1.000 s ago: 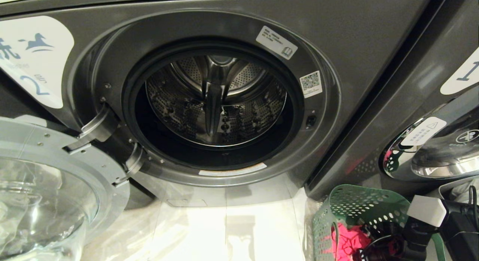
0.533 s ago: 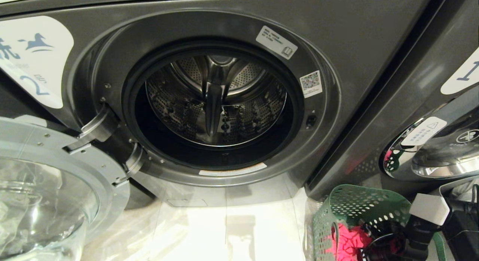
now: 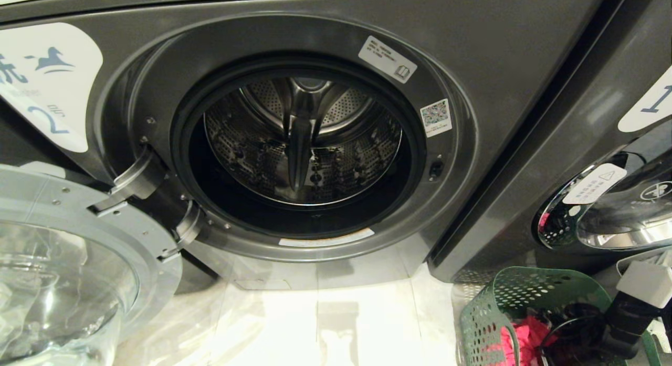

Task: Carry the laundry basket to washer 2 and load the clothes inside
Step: Place the clothes into the washing machine

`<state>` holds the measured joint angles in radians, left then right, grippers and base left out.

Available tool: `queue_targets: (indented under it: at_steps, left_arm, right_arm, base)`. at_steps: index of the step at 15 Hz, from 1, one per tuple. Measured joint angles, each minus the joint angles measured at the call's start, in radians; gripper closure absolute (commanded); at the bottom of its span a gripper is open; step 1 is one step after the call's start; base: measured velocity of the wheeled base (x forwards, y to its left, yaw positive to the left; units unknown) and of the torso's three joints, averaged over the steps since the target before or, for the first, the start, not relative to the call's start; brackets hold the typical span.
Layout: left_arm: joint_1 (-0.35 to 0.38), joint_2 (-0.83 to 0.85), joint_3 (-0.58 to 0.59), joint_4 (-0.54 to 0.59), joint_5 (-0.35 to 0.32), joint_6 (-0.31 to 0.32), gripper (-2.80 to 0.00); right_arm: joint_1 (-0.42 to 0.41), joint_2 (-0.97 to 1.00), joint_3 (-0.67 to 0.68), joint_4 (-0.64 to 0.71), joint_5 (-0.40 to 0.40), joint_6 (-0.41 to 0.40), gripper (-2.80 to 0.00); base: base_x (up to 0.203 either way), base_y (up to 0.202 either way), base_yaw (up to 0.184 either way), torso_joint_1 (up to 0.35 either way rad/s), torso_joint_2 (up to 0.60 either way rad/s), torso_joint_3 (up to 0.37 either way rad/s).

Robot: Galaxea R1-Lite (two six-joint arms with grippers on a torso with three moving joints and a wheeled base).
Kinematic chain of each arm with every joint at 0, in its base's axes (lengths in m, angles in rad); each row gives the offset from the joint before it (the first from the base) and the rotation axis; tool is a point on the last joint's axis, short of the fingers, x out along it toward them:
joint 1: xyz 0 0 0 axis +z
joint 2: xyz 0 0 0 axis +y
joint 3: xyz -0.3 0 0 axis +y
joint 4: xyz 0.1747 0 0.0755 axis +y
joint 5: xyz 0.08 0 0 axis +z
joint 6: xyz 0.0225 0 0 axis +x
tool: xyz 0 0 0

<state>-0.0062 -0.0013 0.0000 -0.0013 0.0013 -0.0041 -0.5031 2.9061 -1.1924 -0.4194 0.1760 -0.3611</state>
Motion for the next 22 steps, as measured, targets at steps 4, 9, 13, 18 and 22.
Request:
queue_targets:
  at_steps: [4, 9, 13, 18, 22]
  left_arm:
    - [0.000, 0.000, 0.000, 0.000, 0.000, 0.000, 0.00]
    - [0.000, 0.000, 0.000, 0.000, 0.000, 0.000, 0.00]
    - [0.000, 0.000, 0.000, 0.000, 0.000, 0.000, 0.00]
    - [0.000, 0.000, 0.000, 0.000, 0.000, 0.000, 0.00]
    - [0.000, 0.000, 0.000, 0.000, 0.000, 0.000, 0.00]
  right_arm:
    - [0.006, -0.099, 0.102, -0.004, 0.003, -0.007, 0.00]
    - [0.022, -0.363, 0.411, -0.007, 0.031, 0.006, 0.00]
    - [0.025, -0.598, 0.600, -0.008, 0.039, 0.017, 0.00]
    - [0.025, -0.924, 0.821, -0.009, 0.037, 0.021, 0.00]
    - [0.025, -1.221, 0.993, -0.008, 0.036, 0.040, 0.00]
  base:
    - [0.000, 0.000, 0.000, 0.000, 0.00, 0.000]
    - [0.000, 0.000, 0.000, 0.000, 0.00, 0.000]
    - [0.000, 0.000, 0.000, 0.000, 0.00, 0.000]
    - [0.000, 0.000, 0.000, 0.000, 0.00, 0.000]
    - [0.000, 0.000, 0.000, 0.000, 0.00, 0.000]
